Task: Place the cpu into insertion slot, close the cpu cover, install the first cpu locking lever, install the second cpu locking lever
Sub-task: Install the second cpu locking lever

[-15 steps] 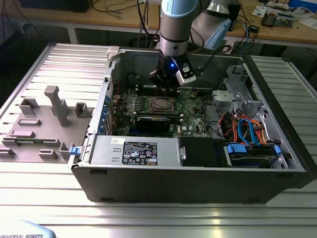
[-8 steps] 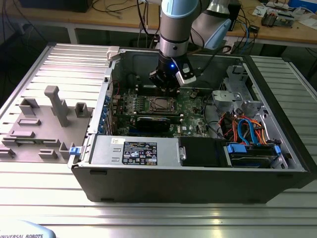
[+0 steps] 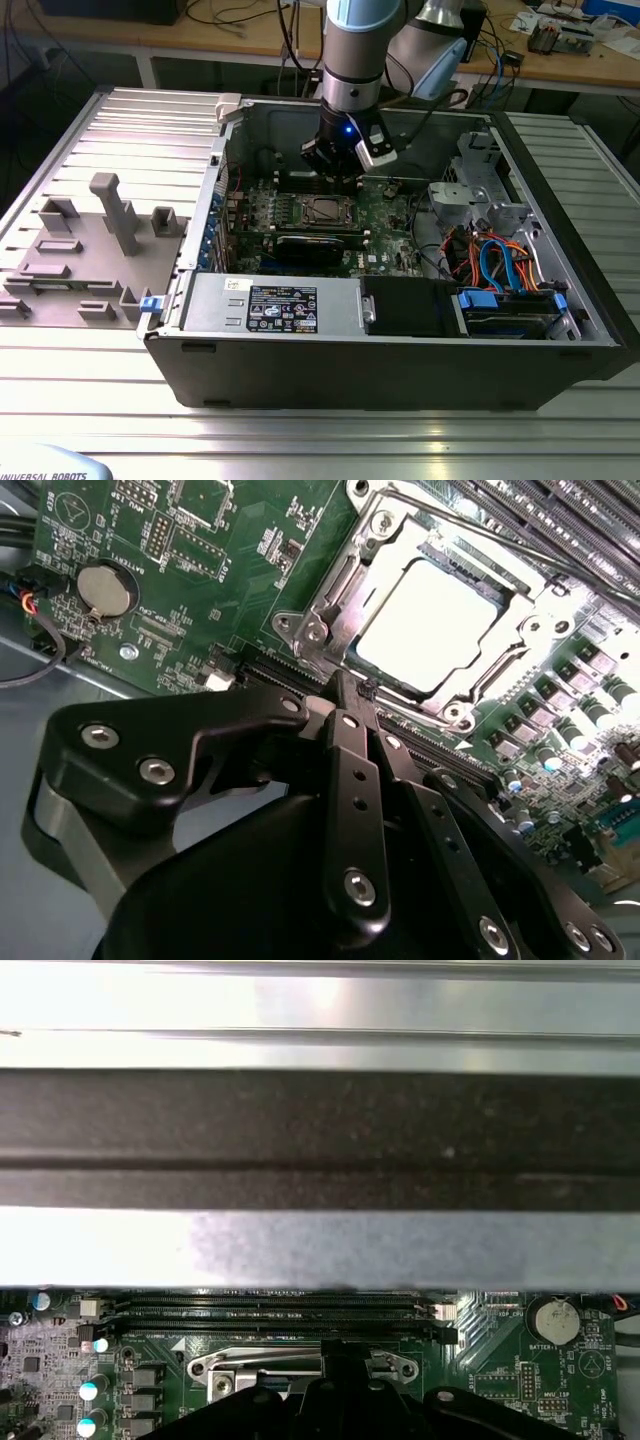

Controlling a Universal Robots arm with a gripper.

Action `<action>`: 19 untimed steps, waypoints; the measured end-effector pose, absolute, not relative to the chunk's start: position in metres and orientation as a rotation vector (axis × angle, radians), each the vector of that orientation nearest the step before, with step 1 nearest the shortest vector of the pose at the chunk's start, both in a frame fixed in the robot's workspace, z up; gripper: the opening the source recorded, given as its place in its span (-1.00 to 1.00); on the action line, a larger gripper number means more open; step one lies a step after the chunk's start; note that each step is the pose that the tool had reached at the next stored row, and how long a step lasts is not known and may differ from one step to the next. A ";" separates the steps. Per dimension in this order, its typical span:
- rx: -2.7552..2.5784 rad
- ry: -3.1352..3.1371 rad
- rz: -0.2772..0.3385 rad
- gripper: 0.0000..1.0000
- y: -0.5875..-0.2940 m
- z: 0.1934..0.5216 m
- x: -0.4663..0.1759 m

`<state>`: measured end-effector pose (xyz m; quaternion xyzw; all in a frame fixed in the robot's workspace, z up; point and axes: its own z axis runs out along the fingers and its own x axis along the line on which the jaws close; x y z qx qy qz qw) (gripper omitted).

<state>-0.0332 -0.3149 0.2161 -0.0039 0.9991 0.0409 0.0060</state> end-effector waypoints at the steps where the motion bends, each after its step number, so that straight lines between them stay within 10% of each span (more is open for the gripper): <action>1: -0.013 3.127 0.127 -0.79 -0.316 0.216 -0.033; 19: -0.012 3.127 0.127 -0.79 -0.322 0.226 -0.033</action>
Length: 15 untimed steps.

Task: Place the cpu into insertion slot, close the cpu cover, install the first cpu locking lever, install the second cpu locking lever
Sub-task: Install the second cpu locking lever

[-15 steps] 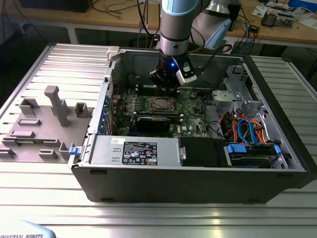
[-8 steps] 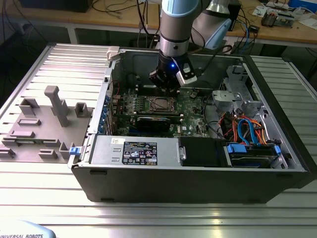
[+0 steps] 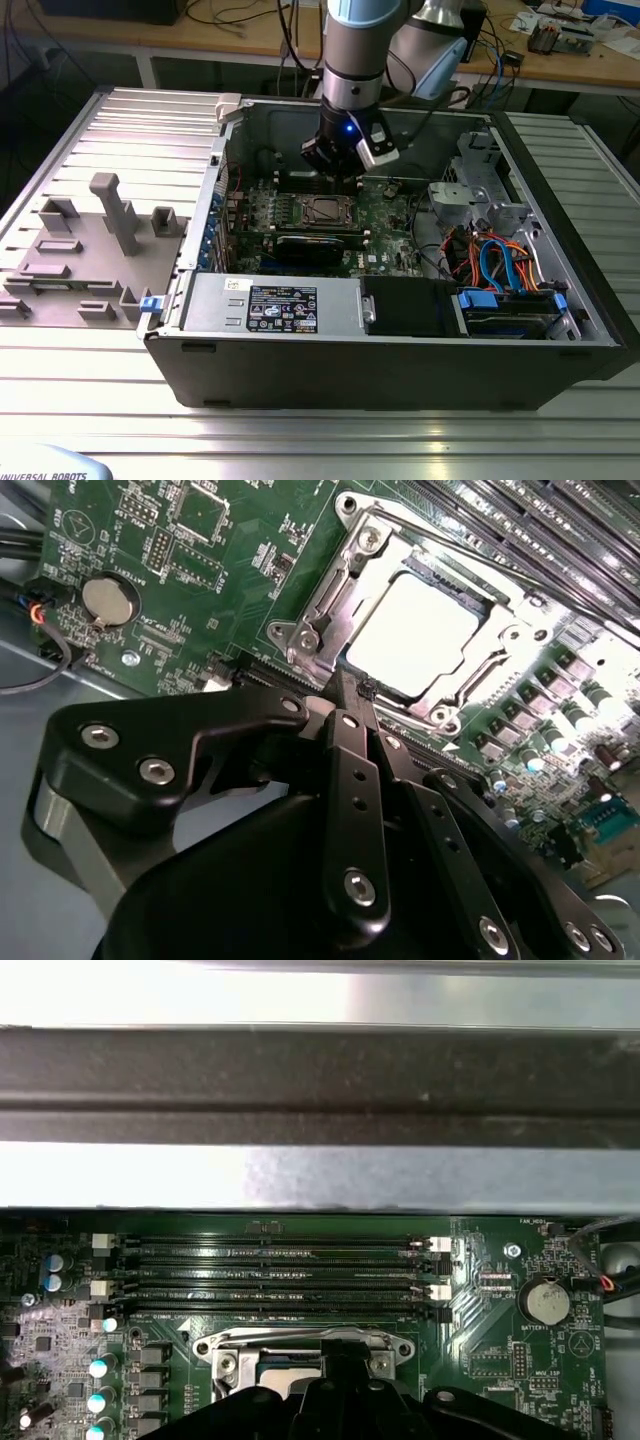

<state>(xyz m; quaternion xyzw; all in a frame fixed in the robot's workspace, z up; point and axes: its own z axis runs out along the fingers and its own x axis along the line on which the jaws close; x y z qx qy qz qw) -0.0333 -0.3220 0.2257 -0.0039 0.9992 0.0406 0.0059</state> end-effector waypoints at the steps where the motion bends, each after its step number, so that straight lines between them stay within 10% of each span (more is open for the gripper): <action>1: -0.012 3.127 0.127 -0.79 -0.322 0.227 -0.033; 15: -0.013 3.130 0.025 -0.79 -0.325 0.236 -0.033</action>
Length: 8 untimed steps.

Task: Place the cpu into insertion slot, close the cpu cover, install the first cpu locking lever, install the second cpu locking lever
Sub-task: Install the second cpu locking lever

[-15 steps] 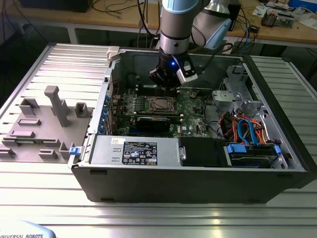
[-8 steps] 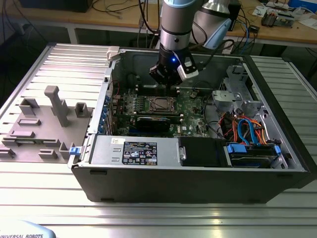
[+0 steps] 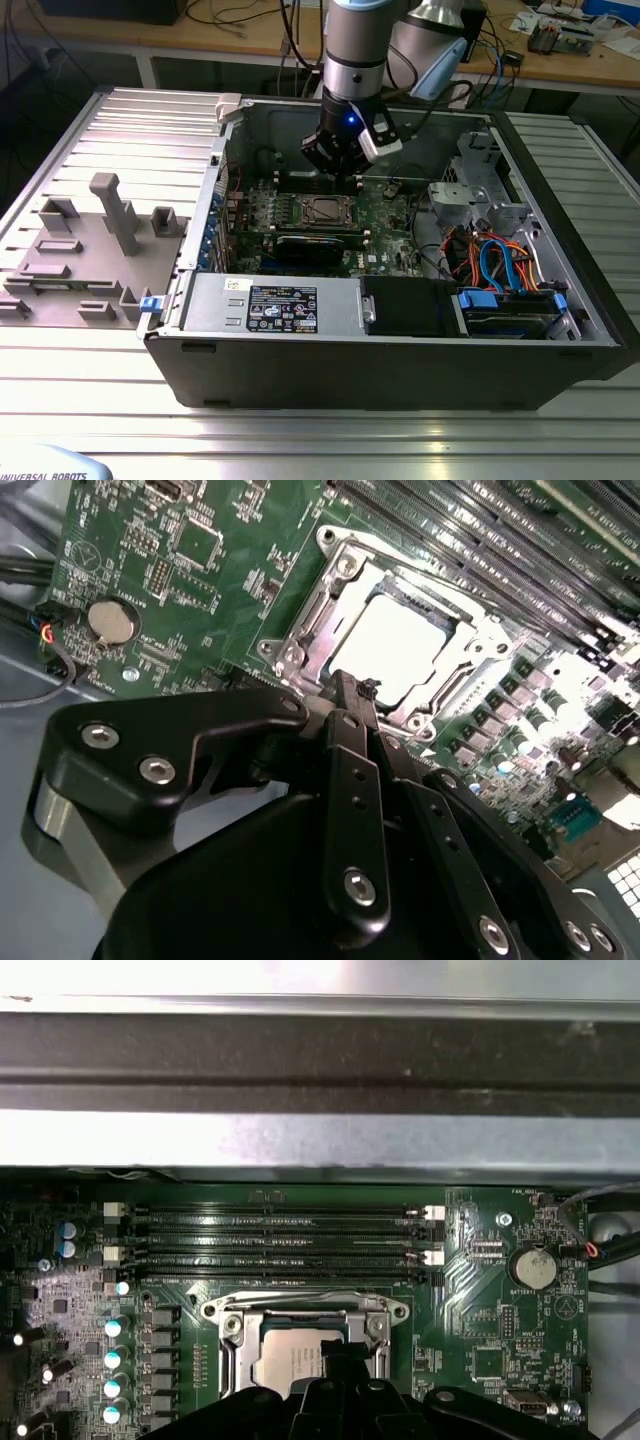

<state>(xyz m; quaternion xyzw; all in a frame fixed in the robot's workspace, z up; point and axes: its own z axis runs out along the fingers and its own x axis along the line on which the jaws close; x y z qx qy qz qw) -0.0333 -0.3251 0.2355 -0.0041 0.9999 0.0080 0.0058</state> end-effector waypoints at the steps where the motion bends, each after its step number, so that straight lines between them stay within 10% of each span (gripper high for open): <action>1: -0.013 3.130 0.025 -0.79 -0.327 0.236 -0.033; 8: -0.013 3.130 0.025 -0.79 -0.340 0.236 -0.033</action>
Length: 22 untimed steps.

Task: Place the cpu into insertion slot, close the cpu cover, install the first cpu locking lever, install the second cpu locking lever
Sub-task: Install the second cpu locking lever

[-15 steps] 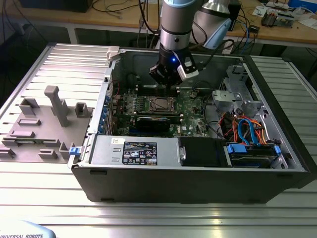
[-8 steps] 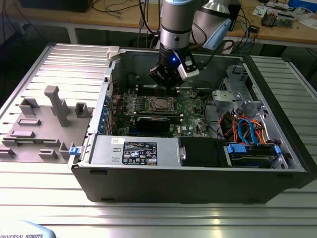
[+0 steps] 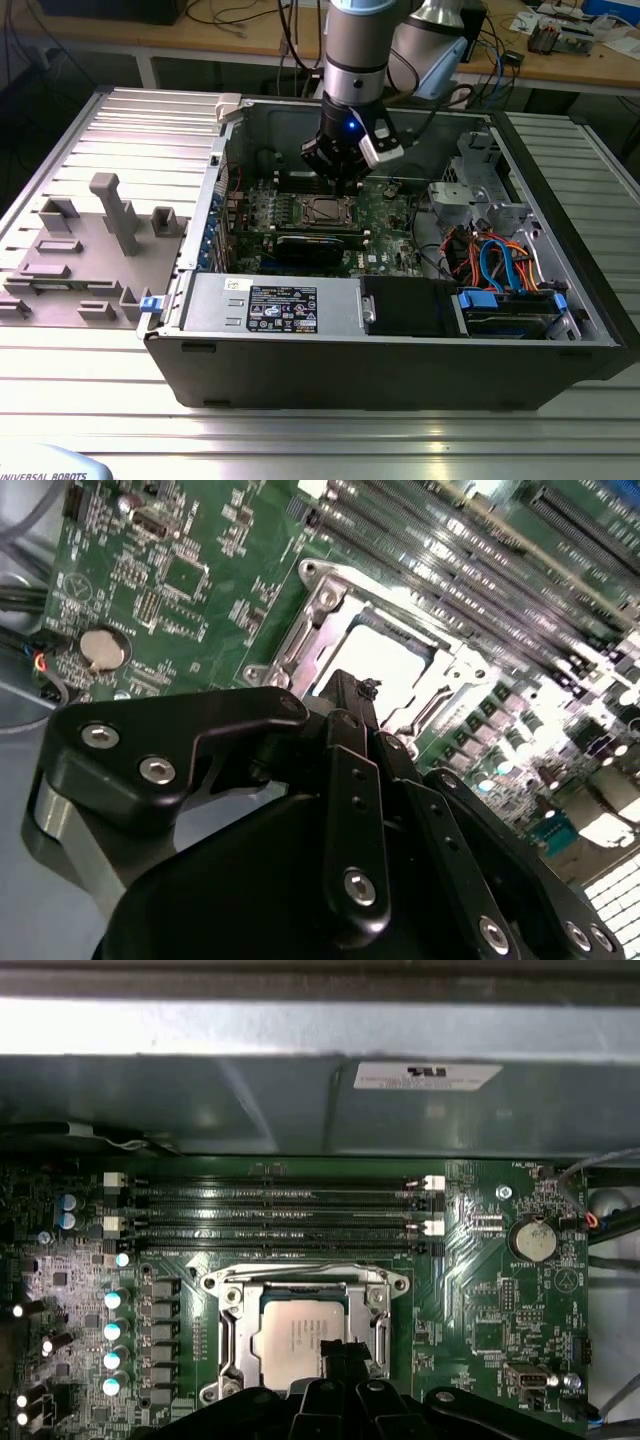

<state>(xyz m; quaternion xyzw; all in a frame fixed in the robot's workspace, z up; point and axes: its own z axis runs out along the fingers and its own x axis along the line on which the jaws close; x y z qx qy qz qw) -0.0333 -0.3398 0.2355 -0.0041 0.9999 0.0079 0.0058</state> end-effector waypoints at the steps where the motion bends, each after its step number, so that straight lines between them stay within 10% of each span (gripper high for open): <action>1: -0.013 3.130 0.025 -0.79 -0.341 0.236 -0.033; 22: -0.012 3.129 0.089 -0.79 -0.347 0.237 -0.033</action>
